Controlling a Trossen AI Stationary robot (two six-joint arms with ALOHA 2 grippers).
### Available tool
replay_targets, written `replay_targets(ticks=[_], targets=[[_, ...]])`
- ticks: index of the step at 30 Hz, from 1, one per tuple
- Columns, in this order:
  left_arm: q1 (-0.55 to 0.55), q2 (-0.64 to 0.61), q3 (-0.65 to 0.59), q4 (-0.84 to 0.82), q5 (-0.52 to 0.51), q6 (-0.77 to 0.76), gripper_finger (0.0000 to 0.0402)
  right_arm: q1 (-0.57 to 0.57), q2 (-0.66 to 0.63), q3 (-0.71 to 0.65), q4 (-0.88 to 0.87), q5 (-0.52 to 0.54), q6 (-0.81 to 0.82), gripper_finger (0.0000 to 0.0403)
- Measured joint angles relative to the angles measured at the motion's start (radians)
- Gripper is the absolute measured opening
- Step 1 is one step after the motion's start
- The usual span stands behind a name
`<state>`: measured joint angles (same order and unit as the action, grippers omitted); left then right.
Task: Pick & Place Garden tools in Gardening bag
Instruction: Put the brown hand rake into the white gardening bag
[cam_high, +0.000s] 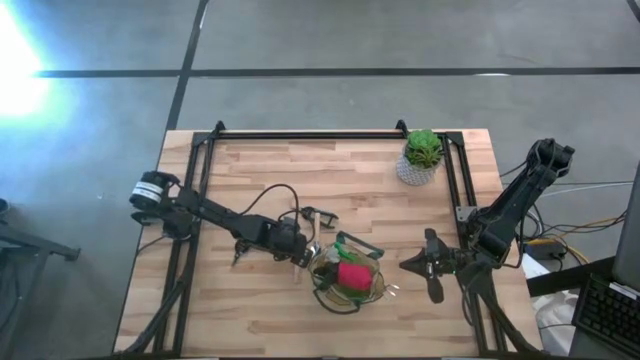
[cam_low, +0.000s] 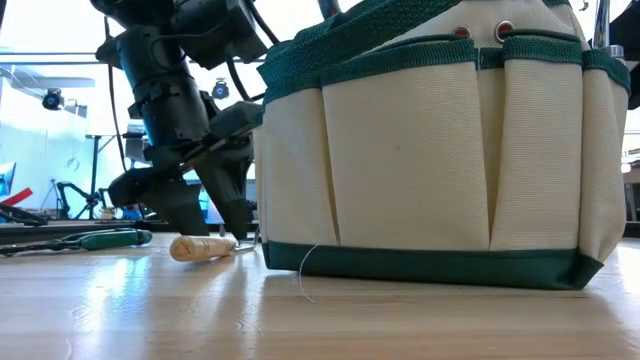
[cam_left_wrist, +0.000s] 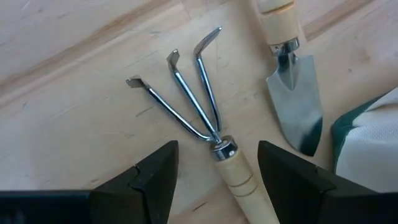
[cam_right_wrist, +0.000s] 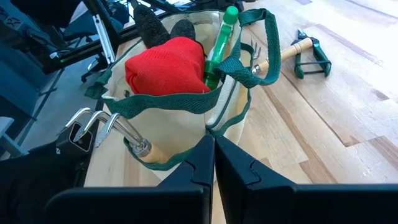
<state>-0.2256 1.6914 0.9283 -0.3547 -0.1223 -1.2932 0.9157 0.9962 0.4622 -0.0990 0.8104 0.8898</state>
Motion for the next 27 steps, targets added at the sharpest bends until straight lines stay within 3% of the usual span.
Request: replay_targets(ticks=[27], targets=[[0.000,0.026,0.002,-0.101,-0.010,-0.026,0.0211,0.000,0.000,0.000,0.000,0.000,0.000,0.0008]])
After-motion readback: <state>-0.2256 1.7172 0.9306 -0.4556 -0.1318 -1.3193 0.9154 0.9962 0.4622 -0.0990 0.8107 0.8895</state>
